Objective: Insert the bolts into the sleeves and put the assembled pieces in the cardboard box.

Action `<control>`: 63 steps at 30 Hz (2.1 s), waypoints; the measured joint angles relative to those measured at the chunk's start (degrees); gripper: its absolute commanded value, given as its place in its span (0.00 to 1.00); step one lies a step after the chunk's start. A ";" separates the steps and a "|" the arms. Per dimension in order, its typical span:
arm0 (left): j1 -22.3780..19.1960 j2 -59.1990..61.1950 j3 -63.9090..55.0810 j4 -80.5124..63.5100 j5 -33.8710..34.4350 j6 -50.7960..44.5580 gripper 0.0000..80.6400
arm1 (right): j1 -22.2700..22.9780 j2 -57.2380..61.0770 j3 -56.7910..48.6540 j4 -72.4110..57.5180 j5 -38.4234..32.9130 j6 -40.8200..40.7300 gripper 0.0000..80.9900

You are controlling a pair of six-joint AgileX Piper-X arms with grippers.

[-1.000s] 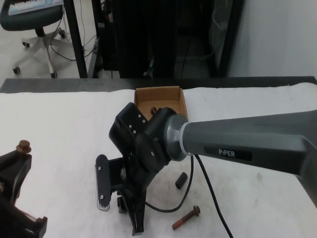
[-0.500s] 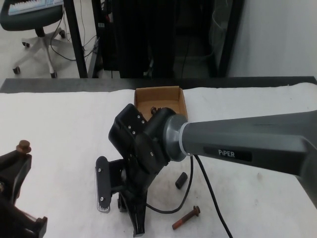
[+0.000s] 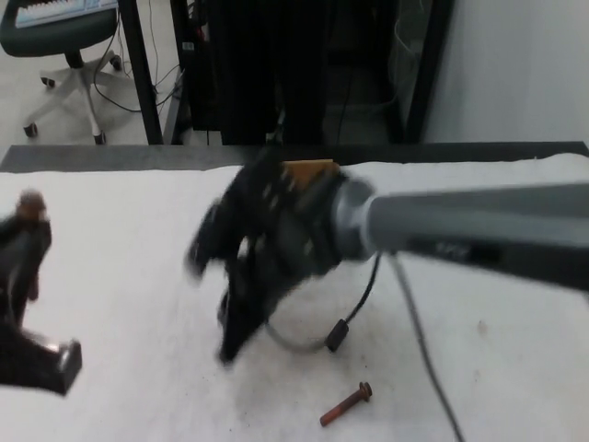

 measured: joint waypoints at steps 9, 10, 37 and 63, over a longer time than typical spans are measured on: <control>0.00 -0.14 -0.19 -20.37 12.43 -16.65 0.00 | -11.38 -15.37 9.93 -24.09 -20.01 28.10 0.01; 0.00 -0.14 0.06 -22.35 14.19 -17.60 0.00 | -12.49 -17.19 12.78 -28.09 -22.72 30.91 0.01; 0.00 43.16 3.06 -88.38 59.96 -56.22 0.00 | -8.95 -35.22 60.24 -97.94 -41.38 51.62 0.01; 0.00 43.16 3.06 -81.80 63.75 -49.44 0.00 | -5.87 -35.22 53.23 -87.52 -38.95 53.09 0.01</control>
